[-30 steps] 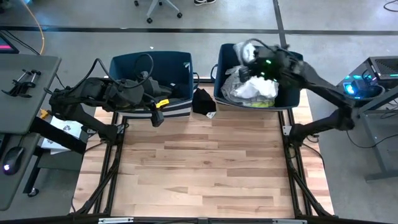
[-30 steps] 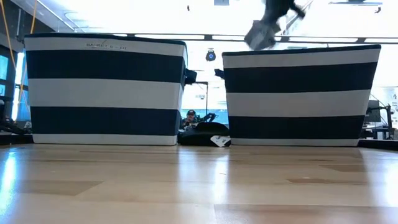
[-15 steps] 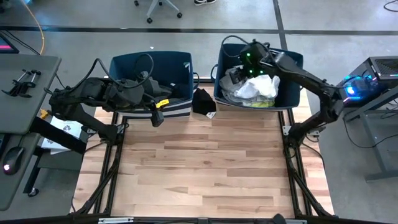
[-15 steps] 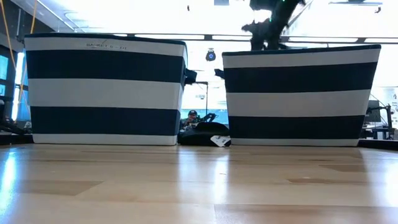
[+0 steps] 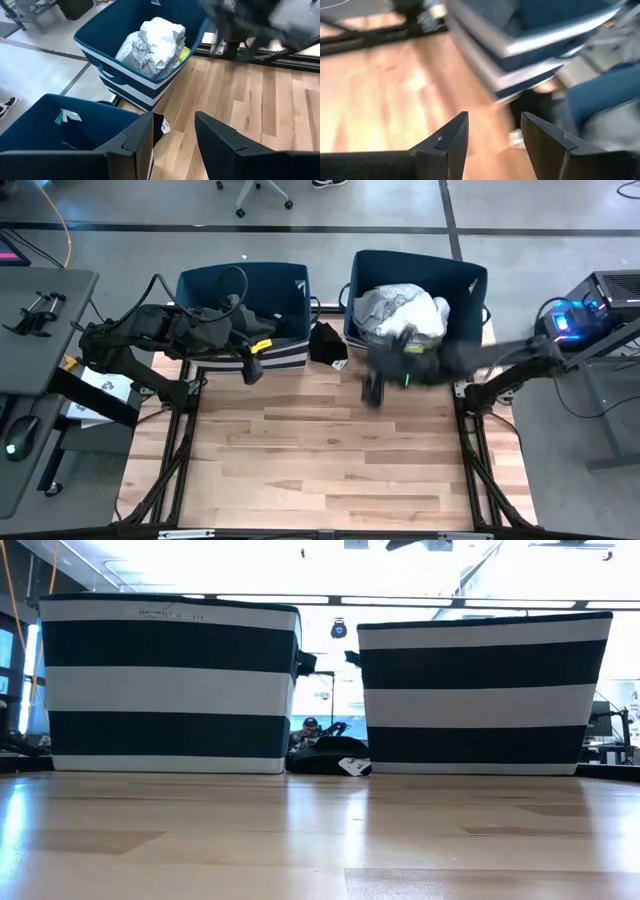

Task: Sort clothes
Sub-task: Put the black underwear into the left laundry bin

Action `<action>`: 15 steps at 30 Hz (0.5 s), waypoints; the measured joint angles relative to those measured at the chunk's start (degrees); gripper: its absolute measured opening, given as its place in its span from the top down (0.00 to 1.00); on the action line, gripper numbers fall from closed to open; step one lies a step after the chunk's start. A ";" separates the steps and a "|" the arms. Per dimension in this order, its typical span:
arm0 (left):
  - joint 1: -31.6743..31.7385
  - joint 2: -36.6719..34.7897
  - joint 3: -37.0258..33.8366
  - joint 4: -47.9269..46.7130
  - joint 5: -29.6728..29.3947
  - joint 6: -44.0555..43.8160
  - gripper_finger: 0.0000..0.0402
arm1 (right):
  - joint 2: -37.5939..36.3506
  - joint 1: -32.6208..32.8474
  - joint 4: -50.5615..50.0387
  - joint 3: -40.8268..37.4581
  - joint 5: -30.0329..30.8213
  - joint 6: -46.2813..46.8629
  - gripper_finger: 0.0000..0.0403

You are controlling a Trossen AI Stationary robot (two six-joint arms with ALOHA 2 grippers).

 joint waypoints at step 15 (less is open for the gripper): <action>-0.02 0.00 0.00 -0.78 9.54 3.67 0.67 | 10.94 4.30 55.21 -40.48 11.77 15.89 0.43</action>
